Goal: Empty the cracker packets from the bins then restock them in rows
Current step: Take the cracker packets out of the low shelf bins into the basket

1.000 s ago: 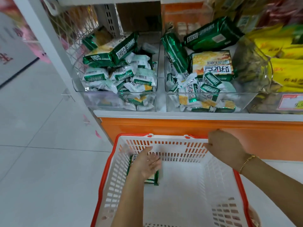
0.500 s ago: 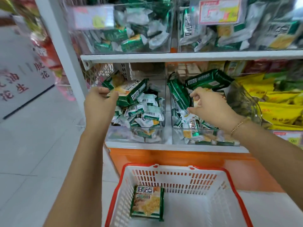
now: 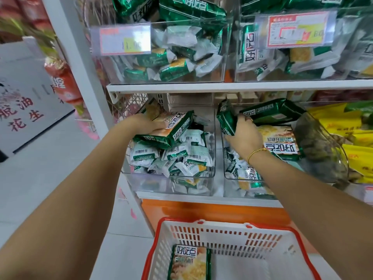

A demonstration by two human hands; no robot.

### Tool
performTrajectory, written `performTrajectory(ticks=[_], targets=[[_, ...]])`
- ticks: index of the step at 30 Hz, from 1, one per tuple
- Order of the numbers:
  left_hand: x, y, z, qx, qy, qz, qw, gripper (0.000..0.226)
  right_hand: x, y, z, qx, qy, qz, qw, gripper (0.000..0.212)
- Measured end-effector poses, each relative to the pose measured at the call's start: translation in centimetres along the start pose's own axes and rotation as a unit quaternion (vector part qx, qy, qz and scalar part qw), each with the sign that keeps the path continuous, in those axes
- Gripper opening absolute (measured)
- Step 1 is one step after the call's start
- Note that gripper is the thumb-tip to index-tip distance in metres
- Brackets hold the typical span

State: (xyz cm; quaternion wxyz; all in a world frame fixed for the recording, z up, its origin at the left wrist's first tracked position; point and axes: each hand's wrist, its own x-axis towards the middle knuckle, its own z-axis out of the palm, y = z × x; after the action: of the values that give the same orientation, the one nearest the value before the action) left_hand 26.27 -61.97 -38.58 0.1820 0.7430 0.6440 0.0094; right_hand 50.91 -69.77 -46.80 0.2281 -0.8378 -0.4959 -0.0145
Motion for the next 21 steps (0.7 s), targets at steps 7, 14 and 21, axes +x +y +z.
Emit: performTrajectory(ticks=[7,14,21], targets=[[2.0,-1.3,0.0,-0.291,-0.141,-0.071,0.944,0.079,0.5,0.0,-3.6,-0.051,0.049,-0.048,0.996,0.029],[1.7,-1.3,0.5,-0.439,-0.213,-0.077,0.869,0.108,-1.6,0.0,-7.5,-0.100,0.076,-0.134,0.983,0.037],[-5.8,-1.1,2.7,-0.573,-0.178,0.002,0.800,0.027,-8.0,2.0,-13.2,-0.091,0.081,-0.244,0.962,0.052]])
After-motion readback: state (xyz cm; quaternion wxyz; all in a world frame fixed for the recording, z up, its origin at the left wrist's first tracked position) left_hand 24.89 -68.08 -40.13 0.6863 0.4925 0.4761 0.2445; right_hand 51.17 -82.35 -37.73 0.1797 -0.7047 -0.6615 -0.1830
